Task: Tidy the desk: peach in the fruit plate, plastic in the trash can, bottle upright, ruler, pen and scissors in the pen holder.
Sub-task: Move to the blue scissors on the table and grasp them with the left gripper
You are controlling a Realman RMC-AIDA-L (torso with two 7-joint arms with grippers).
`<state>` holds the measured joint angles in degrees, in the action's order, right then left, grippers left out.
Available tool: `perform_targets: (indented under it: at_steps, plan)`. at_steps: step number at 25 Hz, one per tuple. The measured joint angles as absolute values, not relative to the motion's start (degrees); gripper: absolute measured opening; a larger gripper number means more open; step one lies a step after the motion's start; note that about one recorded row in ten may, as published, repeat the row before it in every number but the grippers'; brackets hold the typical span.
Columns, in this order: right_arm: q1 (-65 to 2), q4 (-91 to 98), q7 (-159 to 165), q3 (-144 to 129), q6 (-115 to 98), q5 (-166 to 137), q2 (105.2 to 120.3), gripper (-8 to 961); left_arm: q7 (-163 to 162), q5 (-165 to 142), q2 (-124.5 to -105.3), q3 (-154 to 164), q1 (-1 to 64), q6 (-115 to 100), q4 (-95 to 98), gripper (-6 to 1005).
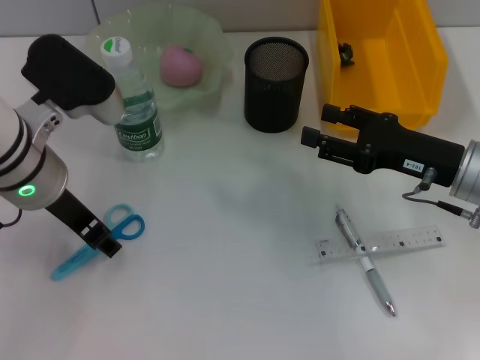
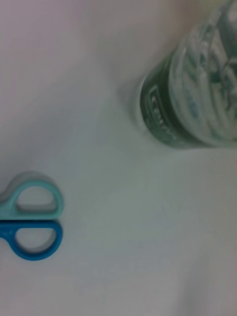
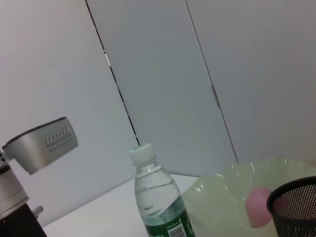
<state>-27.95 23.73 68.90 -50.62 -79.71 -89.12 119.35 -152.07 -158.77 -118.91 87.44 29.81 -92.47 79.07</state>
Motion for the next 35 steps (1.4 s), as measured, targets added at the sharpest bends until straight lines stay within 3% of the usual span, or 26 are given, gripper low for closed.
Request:
perform_targets:
  at_steps: [2,6,35]
  plan:
    - [-28.0,23.7,68.9,-50.6,-79.7,-89.1,119.35,721,-152.1,-159.1,-118.92,87.8,29.9,-92.5,78.9,577]
    - [-28.0,23.7,68.9,-50.6,-79.7,-89.1,119.36,721,-152.3,-159.2,-119.0,89.4,29.8,-92.5,78.7,770]
    - [-28.0,23.6,68.9,-50.6,-79.7,-89.1,119.35,719,-152.5,-160.0,-119.0,89.6,29.9,-92.5,77.1,802]
